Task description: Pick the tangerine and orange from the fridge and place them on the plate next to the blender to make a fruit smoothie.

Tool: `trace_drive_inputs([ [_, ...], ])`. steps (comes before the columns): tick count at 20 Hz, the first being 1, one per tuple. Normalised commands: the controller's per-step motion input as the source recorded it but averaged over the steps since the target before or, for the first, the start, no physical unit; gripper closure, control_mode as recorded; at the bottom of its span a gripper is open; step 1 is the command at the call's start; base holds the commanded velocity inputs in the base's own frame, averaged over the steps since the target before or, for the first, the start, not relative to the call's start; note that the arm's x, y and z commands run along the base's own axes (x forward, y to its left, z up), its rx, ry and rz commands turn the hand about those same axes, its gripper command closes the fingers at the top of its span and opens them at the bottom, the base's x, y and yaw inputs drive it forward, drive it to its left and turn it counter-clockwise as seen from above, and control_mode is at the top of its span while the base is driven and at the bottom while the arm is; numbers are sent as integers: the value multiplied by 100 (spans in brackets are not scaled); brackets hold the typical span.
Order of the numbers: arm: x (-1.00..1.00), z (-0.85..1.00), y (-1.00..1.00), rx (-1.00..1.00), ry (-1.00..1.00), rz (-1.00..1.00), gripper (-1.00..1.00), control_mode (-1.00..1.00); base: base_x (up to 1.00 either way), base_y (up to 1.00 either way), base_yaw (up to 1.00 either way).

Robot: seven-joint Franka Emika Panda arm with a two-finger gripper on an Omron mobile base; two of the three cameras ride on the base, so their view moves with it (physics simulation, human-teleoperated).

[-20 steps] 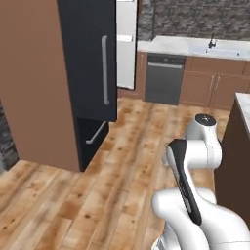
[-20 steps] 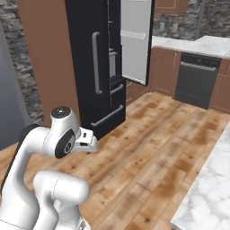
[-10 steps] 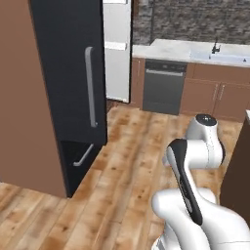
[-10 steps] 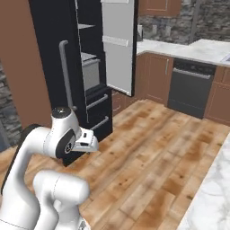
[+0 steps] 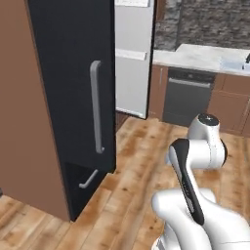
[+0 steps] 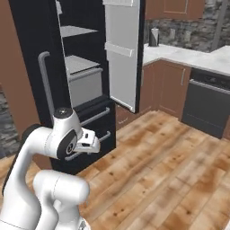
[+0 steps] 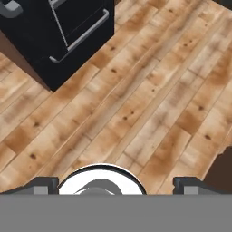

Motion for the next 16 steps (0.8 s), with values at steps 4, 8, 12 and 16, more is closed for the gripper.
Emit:
trace_drive_inputs([
  [4, 0, 0, 0, 0, 0, 0, -100, 100, 100, -33, 40],
  [8, 0, 0, 0, 0, 0, 0, -100, 100, 100, -40, 44],
  [12, 0, 0, 0, 0, 0, 0, -100, 100, 100, -37, 46],
  [16, 0, 0, 0, 0, 0, 0, -100, 100, 100, -28, 51],
])
